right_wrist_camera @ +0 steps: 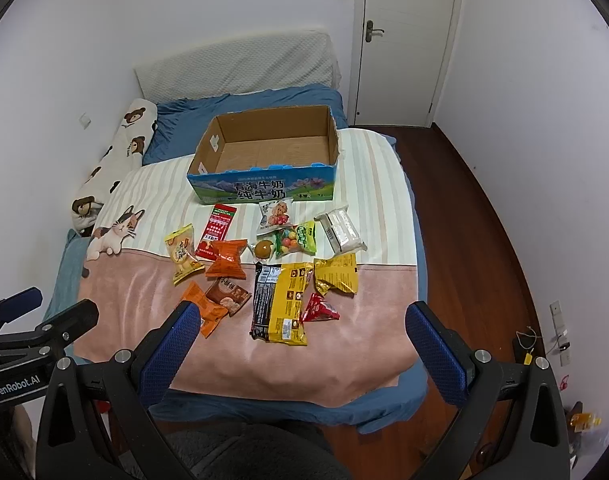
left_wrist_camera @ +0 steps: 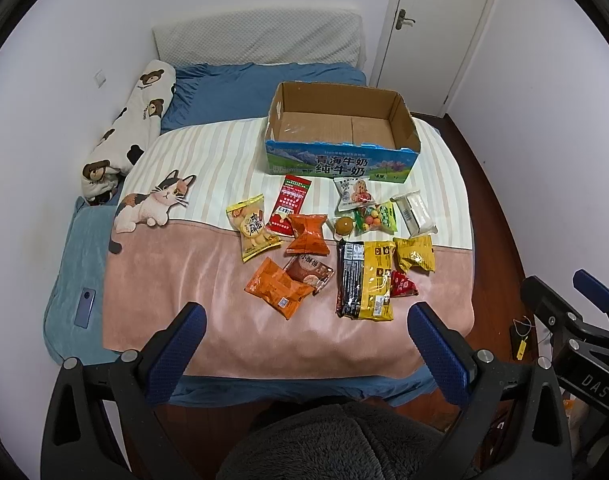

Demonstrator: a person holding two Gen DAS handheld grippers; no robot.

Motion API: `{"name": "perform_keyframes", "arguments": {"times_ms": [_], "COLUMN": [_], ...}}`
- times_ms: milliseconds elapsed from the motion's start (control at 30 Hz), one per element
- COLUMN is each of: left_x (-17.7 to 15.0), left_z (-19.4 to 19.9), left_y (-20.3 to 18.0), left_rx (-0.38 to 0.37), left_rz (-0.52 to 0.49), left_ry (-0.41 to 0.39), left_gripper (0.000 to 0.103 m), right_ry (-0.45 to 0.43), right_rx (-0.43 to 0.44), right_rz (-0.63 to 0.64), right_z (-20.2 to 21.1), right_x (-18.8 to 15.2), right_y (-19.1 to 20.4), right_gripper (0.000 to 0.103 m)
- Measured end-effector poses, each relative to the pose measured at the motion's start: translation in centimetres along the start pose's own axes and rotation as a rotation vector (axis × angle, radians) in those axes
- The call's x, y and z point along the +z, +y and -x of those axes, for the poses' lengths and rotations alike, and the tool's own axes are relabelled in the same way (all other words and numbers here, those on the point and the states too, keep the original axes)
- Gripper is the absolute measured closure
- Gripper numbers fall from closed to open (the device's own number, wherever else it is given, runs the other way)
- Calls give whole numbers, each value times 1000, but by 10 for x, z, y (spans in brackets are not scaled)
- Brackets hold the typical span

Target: Organize snacks

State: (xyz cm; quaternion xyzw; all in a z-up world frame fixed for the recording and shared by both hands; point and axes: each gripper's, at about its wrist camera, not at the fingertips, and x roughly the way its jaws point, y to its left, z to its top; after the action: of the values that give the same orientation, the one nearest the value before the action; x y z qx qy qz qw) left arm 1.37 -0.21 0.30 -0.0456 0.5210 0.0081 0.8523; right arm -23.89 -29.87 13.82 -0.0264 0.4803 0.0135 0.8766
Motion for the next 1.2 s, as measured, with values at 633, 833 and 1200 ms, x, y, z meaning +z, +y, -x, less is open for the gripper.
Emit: {"name": "perform_keyframes", "arguments": {"times_ms": [633, 833, 1200], "left_x": [8, -14, -33], "left_z": [-112, -216, -365], "left_y": [58, 88, 94], "left_rx": [106, 43, -97], "left_rz": [215, 371, 647], "left_ry": [132, 369, 549], "left_gripper": [0, 0, 9], "right_ry": [159, 332, 477], "right_rx": [22, 36, -26], "right_rz": [-93, -153, -189], "right_z": [-127, -253, -394], "right_x": [-5, -21, -39], "right_y": [-17, -15, 11], "right_gripper": [0, 0, 0]}}
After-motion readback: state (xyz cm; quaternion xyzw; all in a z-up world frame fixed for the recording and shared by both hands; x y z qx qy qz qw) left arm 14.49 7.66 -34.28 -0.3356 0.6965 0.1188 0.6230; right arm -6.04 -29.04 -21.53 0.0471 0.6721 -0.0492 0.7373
